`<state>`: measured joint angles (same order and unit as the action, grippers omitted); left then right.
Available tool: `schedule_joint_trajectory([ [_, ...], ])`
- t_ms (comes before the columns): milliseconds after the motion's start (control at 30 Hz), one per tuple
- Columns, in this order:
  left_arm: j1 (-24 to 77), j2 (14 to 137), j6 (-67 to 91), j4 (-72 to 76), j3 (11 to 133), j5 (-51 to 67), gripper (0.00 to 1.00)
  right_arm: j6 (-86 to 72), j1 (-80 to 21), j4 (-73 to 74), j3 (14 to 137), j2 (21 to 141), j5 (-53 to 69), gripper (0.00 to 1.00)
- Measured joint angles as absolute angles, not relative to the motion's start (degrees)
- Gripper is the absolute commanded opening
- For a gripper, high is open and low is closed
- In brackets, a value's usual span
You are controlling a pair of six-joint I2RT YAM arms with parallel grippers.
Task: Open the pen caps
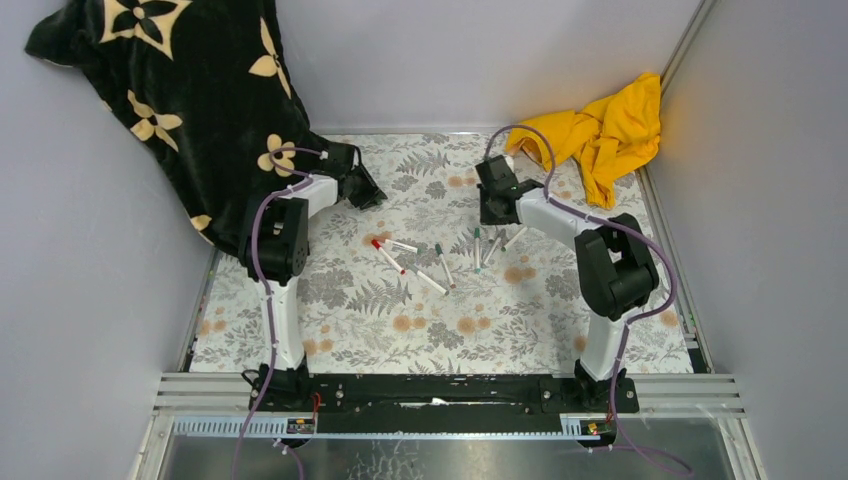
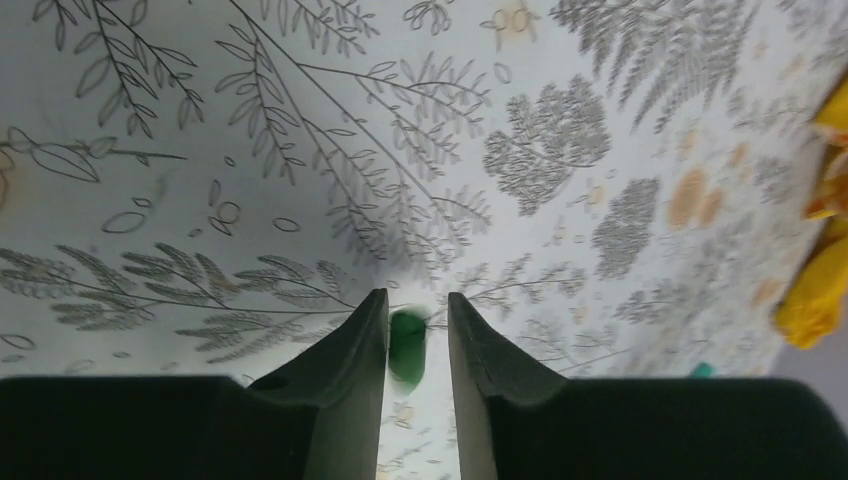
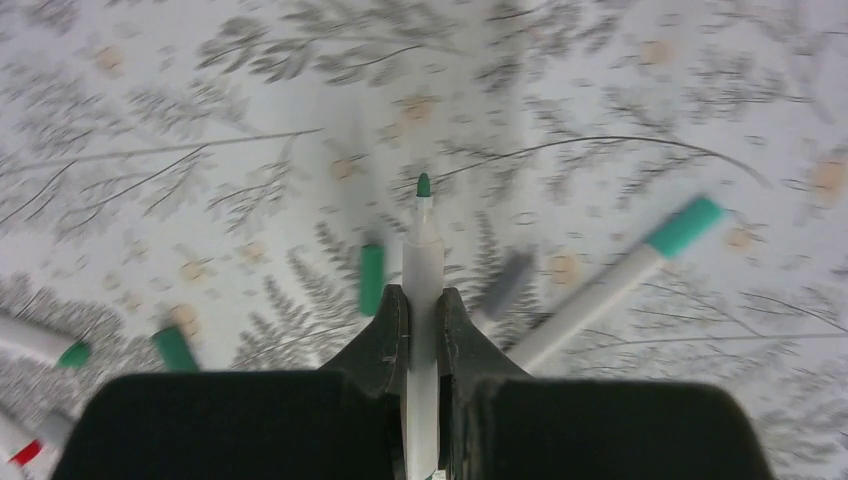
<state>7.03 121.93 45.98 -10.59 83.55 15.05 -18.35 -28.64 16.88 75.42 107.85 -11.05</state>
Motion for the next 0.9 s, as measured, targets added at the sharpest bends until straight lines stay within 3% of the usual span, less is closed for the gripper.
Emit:
schedule_joint_trajectory([
  [333,7.09,123.04,41.47,-11.14,84.31,13.69,0.53,-19.44,-20.93,21.76,80.40,109.84,-18.02,0.00],
  [900,7.44,116.71,42.59,-10.37,78.63,11.75,0.61,-10.57,-19.38,25.28,98.74,121.69,-13.87,0.00],
])
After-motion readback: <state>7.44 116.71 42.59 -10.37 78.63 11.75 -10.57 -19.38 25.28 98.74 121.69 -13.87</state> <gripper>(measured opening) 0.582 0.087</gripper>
